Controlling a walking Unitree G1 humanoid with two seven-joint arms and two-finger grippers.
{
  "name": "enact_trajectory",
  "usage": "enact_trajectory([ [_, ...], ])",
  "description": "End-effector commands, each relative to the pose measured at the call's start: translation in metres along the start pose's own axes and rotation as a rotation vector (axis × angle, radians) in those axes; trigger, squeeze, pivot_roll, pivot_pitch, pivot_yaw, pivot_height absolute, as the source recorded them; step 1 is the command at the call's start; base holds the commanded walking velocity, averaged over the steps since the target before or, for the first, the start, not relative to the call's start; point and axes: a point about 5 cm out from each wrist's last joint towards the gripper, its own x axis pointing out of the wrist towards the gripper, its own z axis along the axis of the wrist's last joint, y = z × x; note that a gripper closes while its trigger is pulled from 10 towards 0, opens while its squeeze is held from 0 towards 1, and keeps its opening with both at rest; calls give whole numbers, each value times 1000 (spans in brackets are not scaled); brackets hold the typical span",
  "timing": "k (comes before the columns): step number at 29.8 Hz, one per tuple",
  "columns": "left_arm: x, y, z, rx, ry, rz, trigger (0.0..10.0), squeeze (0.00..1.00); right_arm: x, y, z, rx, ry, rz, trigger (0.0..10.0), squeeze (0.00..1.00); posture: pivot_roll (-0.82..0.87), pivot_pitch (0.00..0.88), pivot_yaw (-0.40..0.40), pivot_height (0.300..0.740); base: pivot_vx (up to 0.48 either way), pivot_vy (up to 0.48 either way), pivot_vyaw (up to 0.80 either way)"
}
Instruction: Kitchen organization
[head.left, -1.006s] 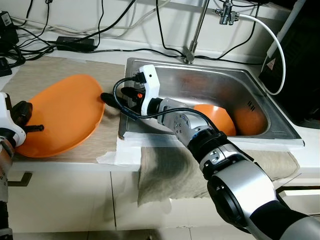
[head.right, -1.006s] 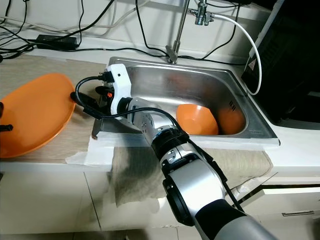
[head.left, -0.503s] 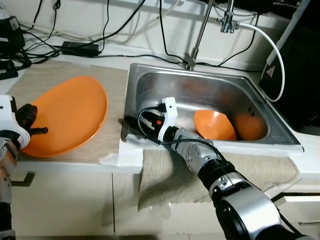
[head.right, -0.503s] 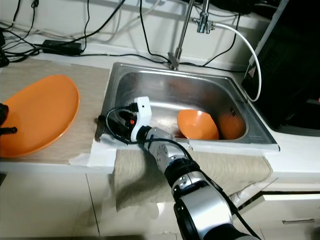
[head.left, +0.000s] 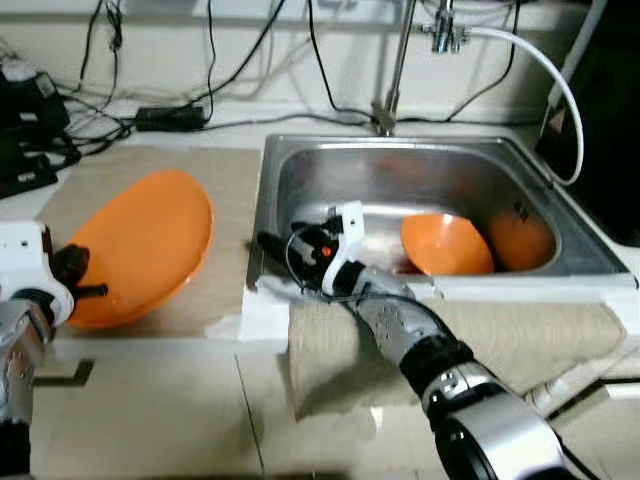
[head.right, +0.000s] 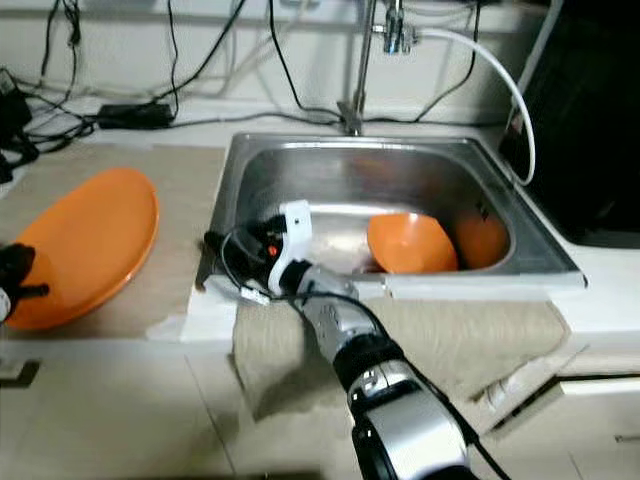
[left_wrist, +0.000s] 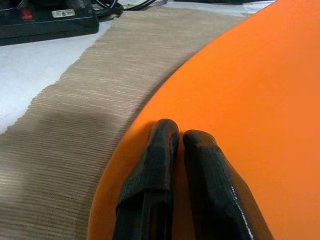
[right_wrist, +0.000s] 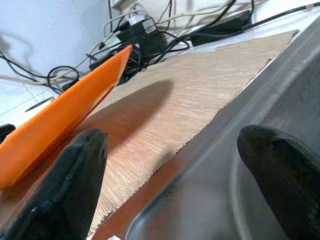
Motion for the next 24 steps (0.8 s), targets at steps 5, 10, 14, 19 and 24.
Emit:
enact_trajectory([
  [5,-1,-1,-31,-24,138,4,10000,0,99,154,38,43,146,433,10000,0,246,4,-192,740,0,0,0],
  [10,-1,-1,-31,-24,138,4,10000,0,99,154,38,43,146,433,10000,0,246,4,-192,740,0,0,0],
  [14,-1,-1,-31,-24,138,4,10000,0,99,154,38,43,146,433,10000,0,246,4,-192,740,0,0,0],
  [19,-1,-1,-31,-24,138,4,10000,0,99,154,38,43,146,433,10000,0,246,4,-192,740,0,0,0],
  [24,-1,-1,-31,-24,138,4,10000,0,99,154,38,43,146,433,10000,0,246,4,-192,740,0,0,0],
])
